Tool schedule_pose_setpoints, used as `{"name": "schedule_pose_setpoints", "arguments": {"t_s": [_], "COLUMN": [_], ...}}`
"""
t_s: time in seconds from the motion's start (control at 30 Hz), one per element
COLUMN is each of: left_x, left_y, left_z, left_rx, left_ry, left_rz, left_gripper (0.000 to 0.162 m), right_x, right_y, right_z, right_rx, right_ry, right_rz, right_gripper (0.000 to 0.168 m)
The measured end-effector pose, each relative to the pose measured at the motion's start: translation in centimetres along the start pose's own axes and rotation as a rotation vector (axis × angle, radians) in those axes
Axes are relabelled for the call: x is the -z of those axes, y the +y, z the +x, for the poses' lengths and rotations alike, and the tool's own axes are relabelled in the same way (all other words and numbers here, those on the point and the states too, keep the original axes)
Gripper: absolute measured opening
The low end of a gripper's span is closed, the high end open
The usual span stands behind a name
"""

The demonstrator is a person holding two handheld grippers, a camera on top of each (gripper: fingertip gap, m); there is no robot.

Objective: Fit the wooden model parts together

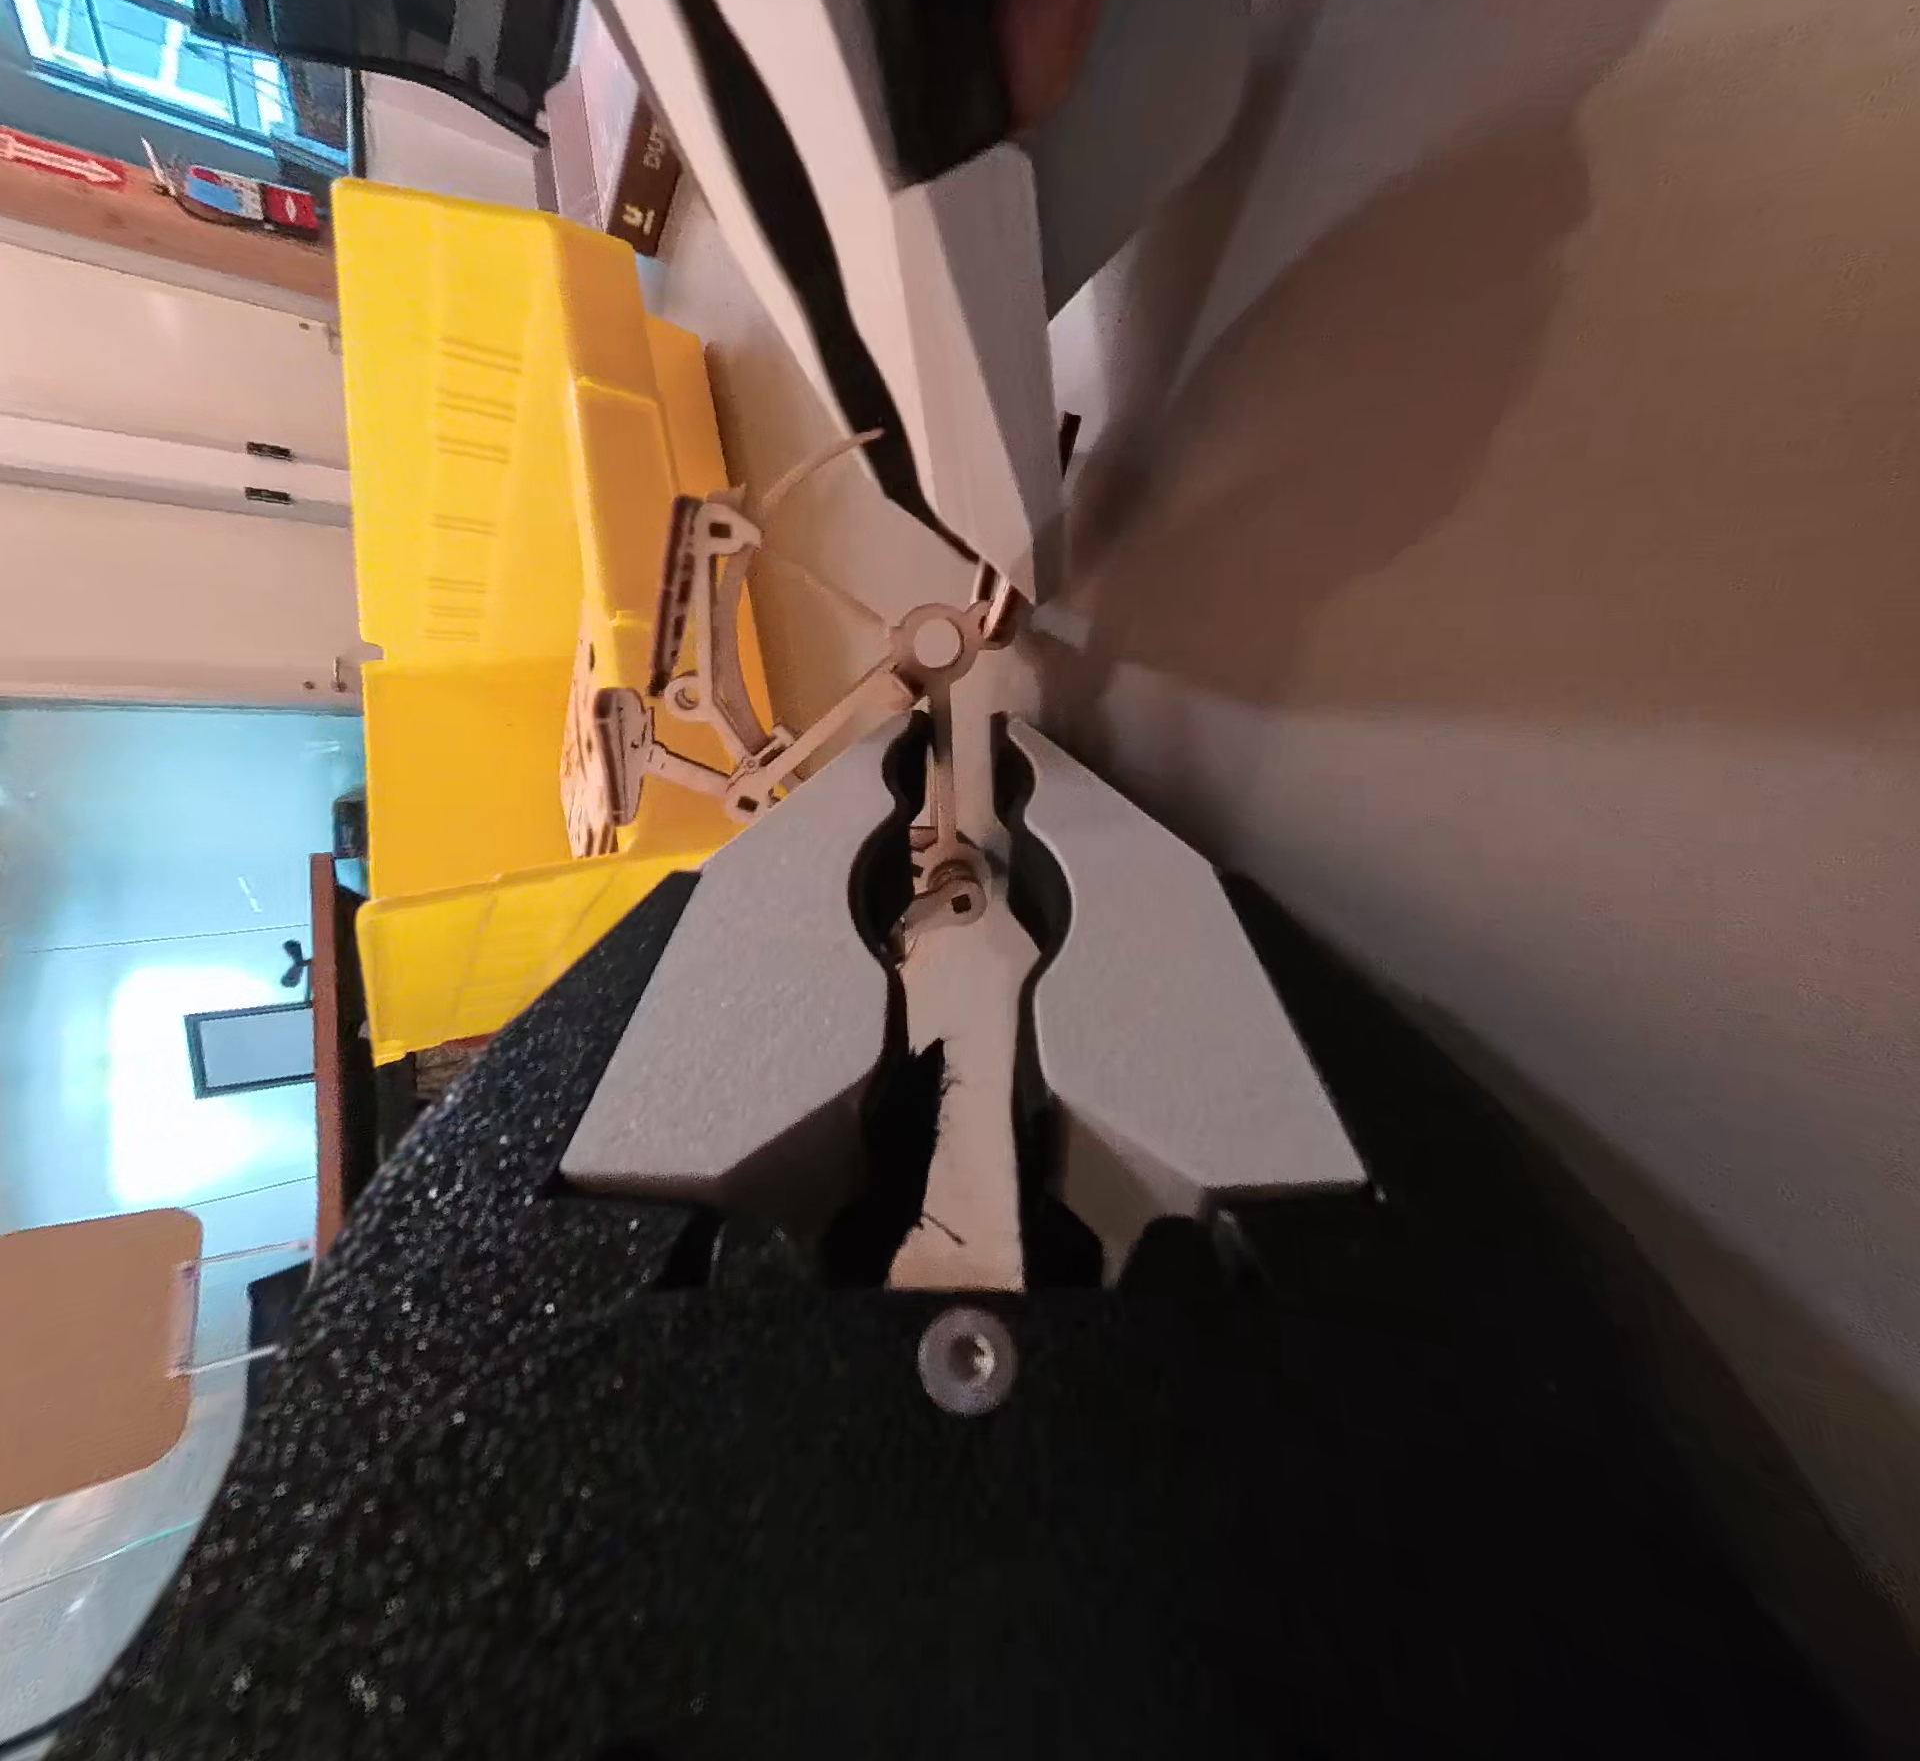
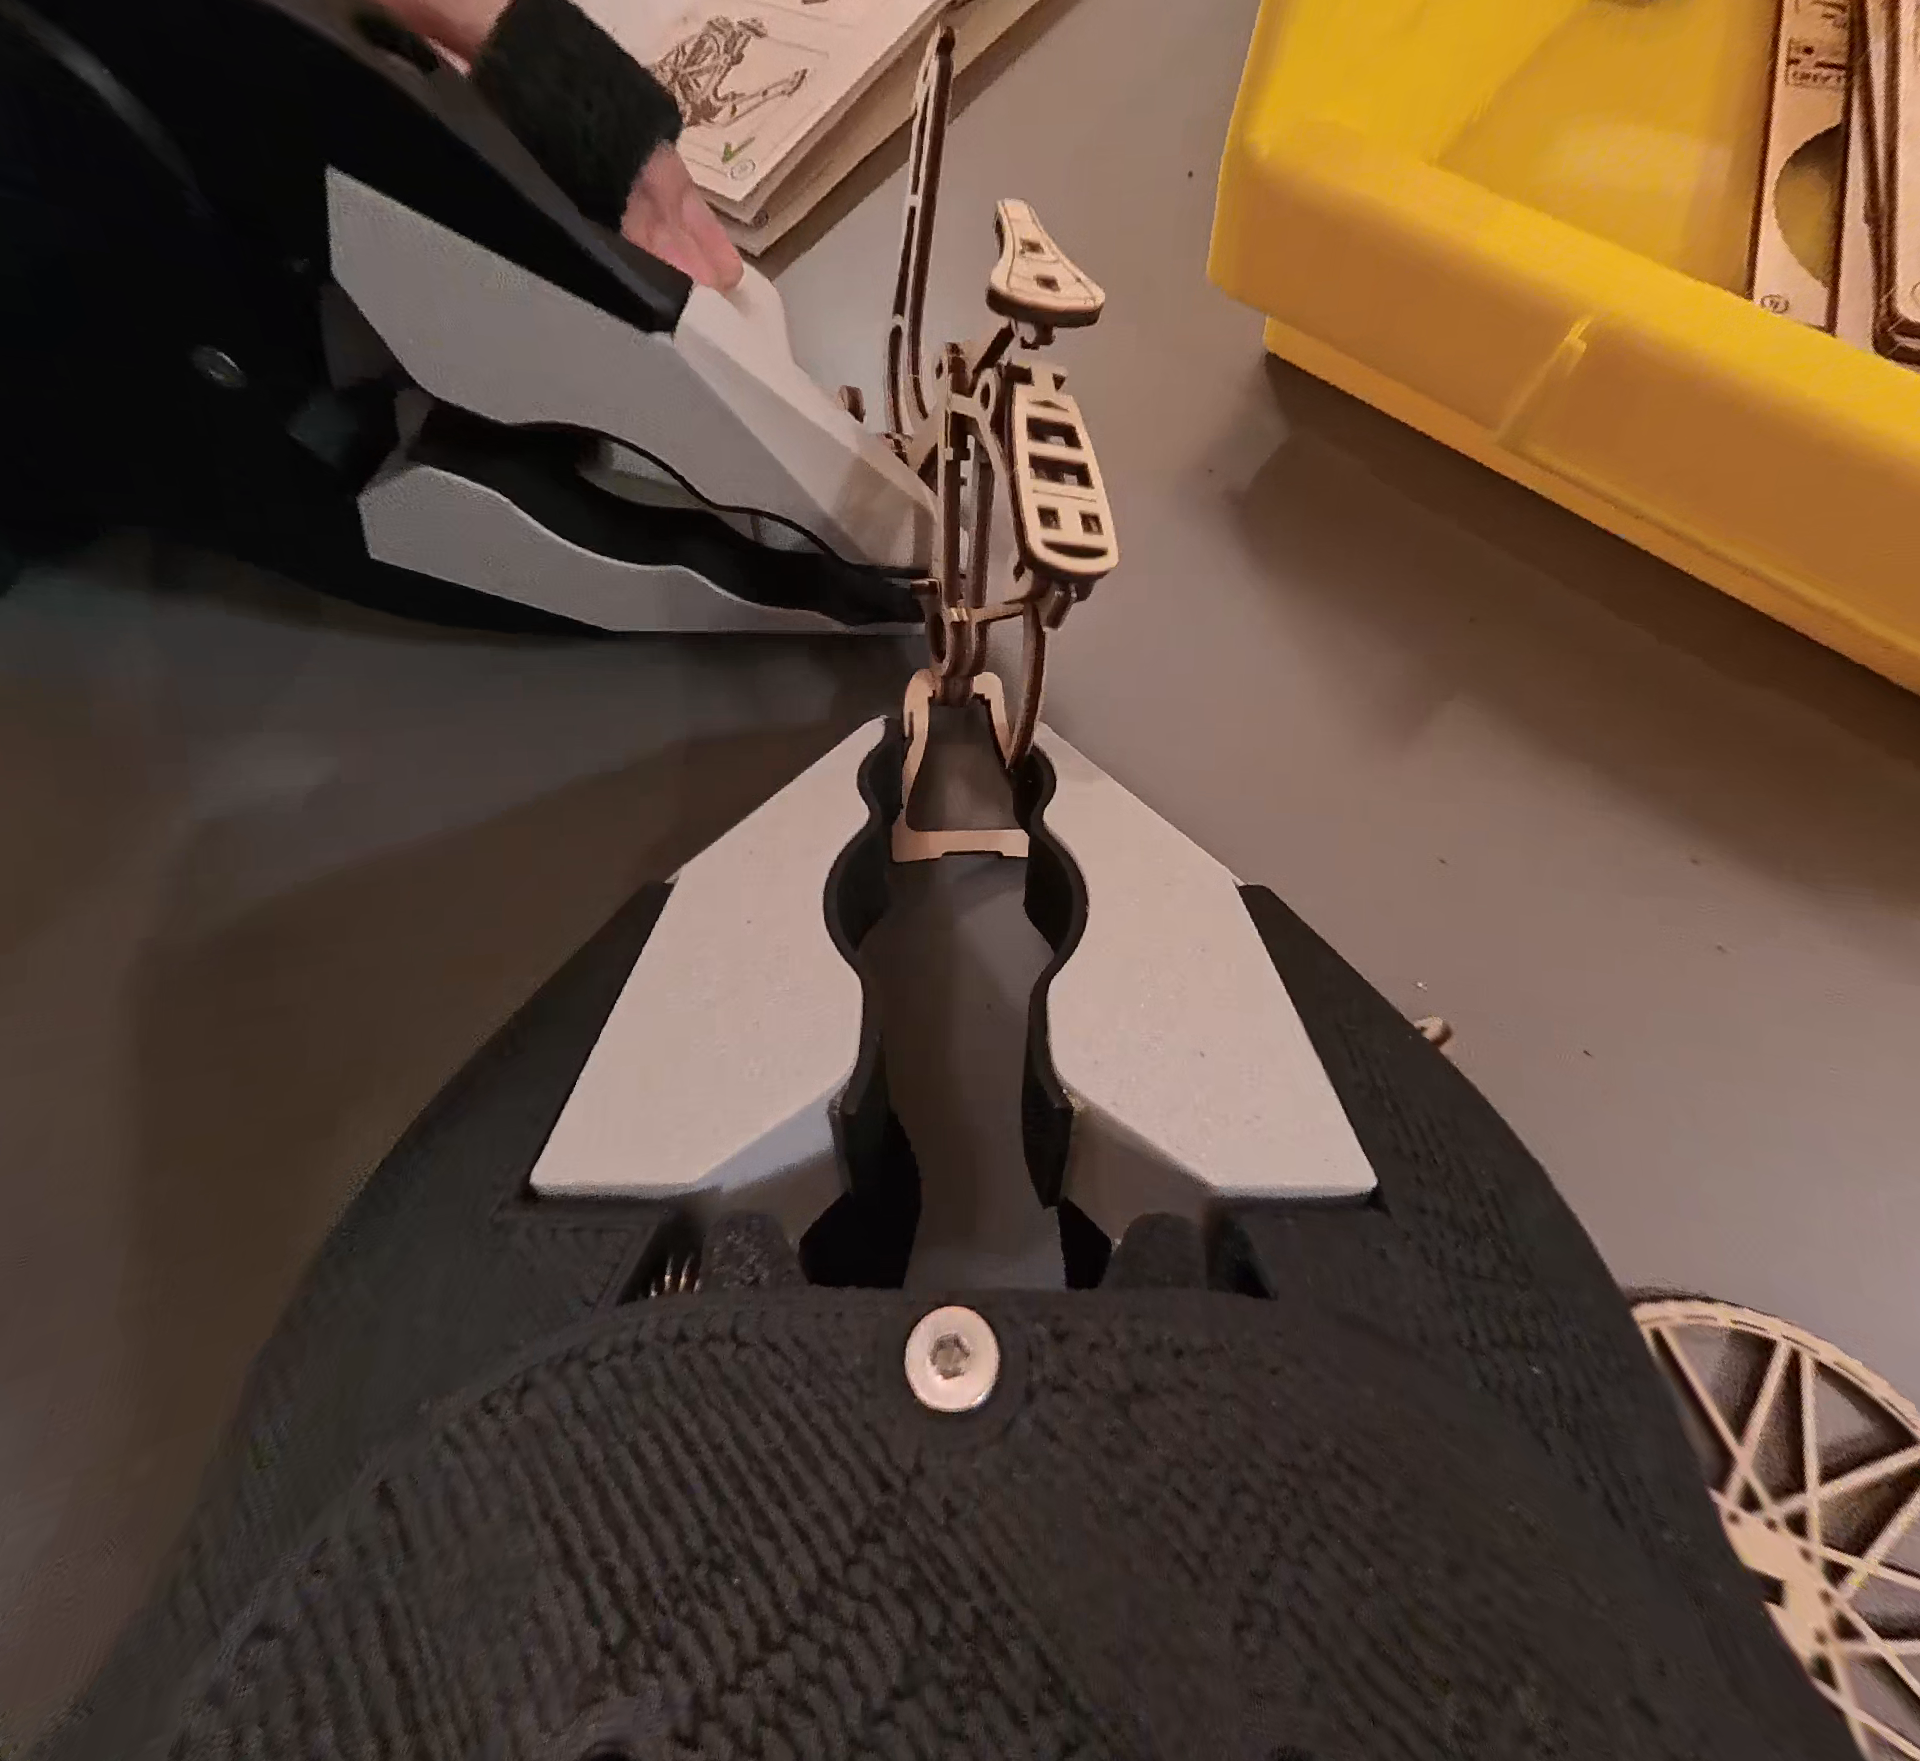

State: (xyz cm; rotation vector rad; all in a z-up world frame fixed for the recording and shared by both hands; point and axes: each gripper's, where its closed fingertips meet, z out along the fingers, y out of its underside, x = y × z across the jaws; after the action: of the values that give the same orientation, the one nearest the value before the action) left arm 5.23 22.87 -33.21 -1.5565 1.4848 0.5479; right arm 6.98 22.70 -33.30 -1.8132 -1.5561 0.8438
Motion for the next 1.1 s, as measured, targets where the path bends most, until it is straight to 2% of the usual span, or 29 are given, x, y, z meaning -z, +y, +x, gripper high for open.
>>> {"name": "schedule_pose_setpoints", "arguments": {"t_s": [0.03, 0.2, 0.3, 0.4, 0.57, 0.73, 0.9, 1.1], "left_x": [0.1, 1.1, 2.6, 4.5, 6.4, 6.8, 6.5, 6.2], "left_y": [-0.2, -2.1, -3.9, -4.9, -4.6, -3.8, -3.3, -2.9], "left_z": [0.1, 0.3, -0.6, -2.5, -5.3, -6.4, -6.7, -6.8], "left_rx": [-0.001, 0.07, 0.175, 0.282, 0.387, 0.443, 0.469, 0.484], "left_ry": [0.005, 0.036, 0.041, -0.026, -0.159, -0.215, -0.22, -0.224], "left_rz": [0.016, 0.161, 0.313, 0.463, 0.58, 0.586, 0.563, 0.544], "left_gripper": [0.011, 0.028, 0.028, 0.03, 0.031, 0.029, 0.028, 0.028], "right_x": [0.1, 0.5, 0.7, 0.9, 2.4, 5.4, 6.3, 7.3], "right_y": [0.1, 0.6, 0.8, 1.1, 0.6, 0.1, 0.1, 1.8], "right_z": [0.1, 0.4, 0.5, 1.0, 1.4, 3.2, 4.4, 6.9], "right_rx": [0.015, 0.07, 0.09, 0.099, 0.115, 0.171, 0.177, 0.082], "right_ry": [0.001, 0.004, 0.002, 0.021, 0.03, 0.155, 0.233, 0.354], "right_rz": [-0.004, -0.014, -0.018, -0.028, 0.056, 0.184, 0.204, 0.133], "right_gripper": [0.02, 0.02, 0.021, 0.036, 0.052, 0.051, 0.05, 0.047]}}
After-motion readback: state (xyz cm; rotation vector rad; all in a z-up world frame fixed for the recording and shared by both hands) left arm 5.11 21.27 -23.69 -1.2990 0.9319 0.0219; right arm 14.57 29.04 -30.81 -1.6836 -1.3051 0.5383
